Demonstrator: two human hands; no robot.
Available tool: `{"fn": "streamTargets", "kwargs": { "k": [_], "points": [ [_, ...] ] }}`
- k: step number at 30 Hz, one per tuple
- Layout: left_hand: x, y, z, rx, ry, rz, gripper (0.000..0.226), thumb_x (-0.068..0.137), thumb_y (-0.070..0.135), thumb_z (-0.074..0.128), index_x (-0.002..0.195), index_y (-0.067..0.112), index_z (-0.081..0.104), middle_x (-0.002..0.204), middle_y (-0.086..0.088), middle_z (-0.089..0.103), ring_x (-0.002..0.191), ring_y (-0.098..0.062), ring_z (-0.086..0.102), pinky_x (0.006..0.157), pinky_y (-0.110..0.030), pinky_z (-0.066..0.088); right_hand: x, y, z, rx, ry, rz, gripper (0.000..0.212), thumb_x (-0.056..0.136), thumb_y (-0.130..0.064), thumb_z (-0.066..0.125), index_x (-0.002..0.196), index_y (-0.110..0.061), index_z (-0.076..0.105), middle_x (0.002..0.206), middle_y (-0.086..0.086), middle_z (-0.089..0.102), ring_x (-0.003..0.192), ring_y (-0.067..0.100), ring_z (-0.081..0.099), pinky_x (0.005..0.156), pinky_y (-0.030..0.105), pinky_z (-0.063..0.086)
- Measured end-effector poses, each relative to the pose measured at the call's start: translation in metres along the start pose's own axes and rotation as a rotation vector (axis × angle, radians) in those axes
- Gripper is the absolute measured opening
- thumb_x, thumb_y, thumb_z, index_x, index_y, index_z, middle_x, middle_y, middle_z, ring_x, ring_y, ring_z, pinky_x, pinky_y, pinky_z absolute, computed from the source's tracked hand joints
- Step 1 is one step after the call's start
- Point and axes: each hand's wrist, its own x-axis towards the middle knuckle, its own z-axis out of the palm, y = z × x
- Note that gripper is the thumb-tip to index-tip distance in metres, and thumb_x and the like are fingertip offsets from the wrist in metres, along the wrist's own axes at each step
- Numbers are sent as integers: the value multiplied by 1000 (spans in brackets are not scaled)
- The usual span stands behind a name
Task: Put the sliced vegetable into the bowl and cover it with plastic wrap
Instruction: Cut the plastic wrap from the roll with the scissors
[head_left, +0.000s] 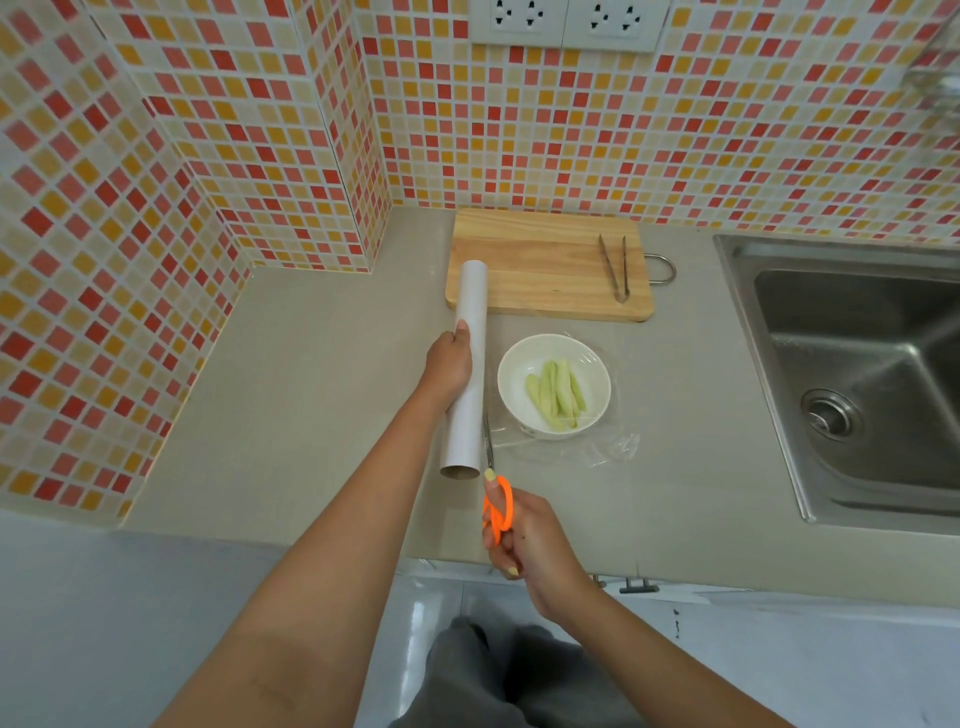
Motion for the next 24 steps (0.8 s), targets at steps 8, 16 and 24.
{"fn": "streamTargets", "kwargs": {
  "k": [8, 16, 24],
  "points": [
    [-1, -2, -1, -5, 6, -19, 55, 102, 43, 22, 117, -1, 52, 104, -11, 53, 93, -24, 50, 80, -33, 39, 9, -16, 4, -31, 30, 51, 50, 88, -56, 53, 70, -10, 46, 51, 7, 55, 30, 14, 30, 36, 17, 23],
    [-1, -2, -1, -23, 14, -18, 55, 102, 44, 22, 115, 0, 53, 104, -11, 54, 93, -25, 51, 81, -34, 40, 14, -19, 3, -18, 43, -15, 48, 89, -52, 54, 66, -11, 45, 50, 5, 52, 31, 14, 27, 39, 20, 18],
    [1, -4, -2, -50, 17, -41, 54, 103, 42, 23, 118, 0, 54, 115, -18, 58, 103, -29, 55, 92, -39, 43, 23, -30, 4, -19, 38, -26, 50, 90, -52, 52, 61, -12, 45, 52, 9, 52, 30, 14, 28, 39, 18, 18]
  ]
}}
